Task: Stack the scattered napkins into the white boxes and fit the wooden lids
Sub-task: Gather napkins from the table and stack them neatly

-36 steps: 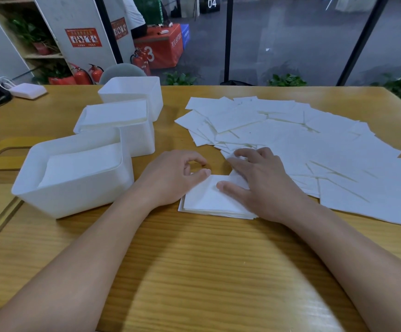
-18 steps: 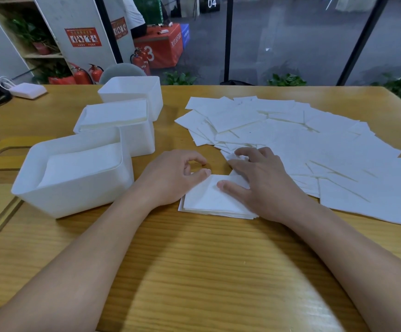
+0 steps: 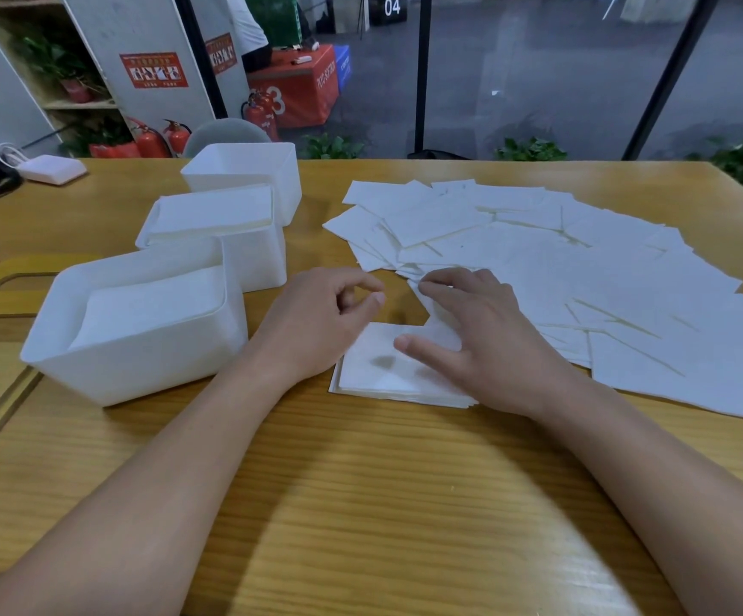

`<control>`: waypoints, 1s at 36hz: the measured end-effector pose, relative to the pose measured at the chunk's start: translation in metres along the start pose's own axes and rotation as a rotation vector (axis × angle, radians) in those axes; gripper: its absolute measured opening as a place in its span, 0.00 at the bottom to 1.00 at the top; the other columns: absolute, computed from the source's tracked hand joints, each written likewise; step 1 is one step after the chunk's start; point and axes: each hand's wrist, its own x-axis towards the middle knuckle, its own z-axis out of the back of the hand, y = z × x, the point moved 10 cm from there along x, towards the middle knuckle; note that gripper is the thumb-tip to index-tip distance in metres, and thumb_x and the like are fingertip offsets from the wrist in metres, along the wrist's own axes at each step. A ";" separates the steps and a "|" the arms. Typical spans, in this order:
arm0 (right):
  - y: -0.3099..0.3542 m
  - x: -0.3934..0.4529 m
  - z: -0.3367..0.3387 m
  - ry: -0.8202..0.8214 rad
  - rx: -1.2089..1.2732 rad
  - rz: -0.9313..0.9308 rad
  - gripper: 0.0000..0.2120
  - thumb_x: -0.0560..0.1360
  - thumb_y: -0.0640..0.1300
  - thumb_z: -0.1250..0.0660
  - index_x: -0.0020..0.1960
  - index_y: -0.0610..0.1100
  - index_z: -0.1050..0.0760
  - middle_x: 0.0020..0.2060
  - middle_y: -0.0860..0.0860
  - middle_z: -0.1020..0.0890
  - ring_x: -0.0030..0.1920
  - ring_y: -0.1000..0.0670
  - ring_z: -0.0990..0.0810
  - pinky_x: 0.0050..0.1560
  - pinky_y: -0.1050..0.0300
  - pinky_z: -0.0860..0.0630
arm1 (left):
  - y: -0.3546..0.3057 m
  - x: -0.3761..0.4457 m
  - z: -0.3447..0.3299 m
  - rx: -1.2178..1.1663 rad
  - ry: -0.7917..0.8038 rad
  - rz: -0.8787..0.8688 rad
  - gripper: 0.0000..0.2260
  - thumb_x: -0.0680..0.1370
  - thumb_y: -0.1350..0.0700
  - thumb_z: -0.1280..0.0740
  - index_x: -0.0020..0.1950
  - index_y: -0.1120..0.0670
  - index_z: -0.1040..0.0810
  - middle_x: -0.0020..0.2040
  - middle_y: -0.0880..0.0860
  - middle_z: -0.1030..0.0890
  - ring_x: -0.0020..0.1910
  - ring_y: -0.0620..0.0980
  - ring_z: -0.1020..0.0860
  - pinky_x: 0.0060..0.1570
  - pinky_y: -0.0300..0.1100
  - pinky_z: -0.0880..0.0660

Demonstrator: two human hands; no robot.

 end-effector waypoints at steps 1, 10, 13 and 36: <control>0.003 -0.001 0.003 -0.006 0.032 0.019 0.38 0.79 0.74 0.37 0.79 0.50 0.28 0.75 0.58 0.29 0.74 0.54 0.34 0.77 0.48 0.37 | -0.002 0.001 0.000 -0.051 -0.007 -0.012 0.08 0.85 0.48 0.30 0.63 0.41 0.15 0.36 0.48 0.20 0.36 0.45 0.22 0.43 0.42 0.26; 0.053 -0.020 0.010 0.049 0.210 0.266 0.24 0.81 0.61 0.29 0.75 0.54 0.23 0.72 0.65 0.25 0.74 0.53 0.31 0.76 0.49 0.35 | -0.010 0.000 -0.009 -0.440 0.077 0.061 0.20 0.88 0.40 0.41 0.72 0.46 0.18 0.63 0.46 0.33 0.60 0.53 0.18 0.60 0.49 0.20; 0.054 -0.023 0.008 0.078 0.207 0.273 0.25 0.80 0.62 0.27 0.74 0.55 0.21 0.71 0.67 0.24 0.75 0.53 0.32 0.76 0.50 0.35 | -0.004 0.001 -0.005 -0.468 0.060 0.088 0.09 0.85 0.46 0.29 0.63 0.45 0.14 0.40 0.46 0.16 0.43 0.47 0.19 0.56 0.52 0.22; 0.001 -0.013 0.035 -0.174 0.661 -0.087 0.09 0.86 0.42 0.35 0.55 0.51 0.16 0.42 0.53 0.15 0.43 0.50 0.17 0.41 0.54 0.25 | -0.010 -0.004 -0.012 -0.942 0.092 0.171 0.35 0.76 0.55 0.21 0.80 0.44 0.32 0.62 0.63 0.15 0.62 0.62 0.15 0.63 0.62 0.19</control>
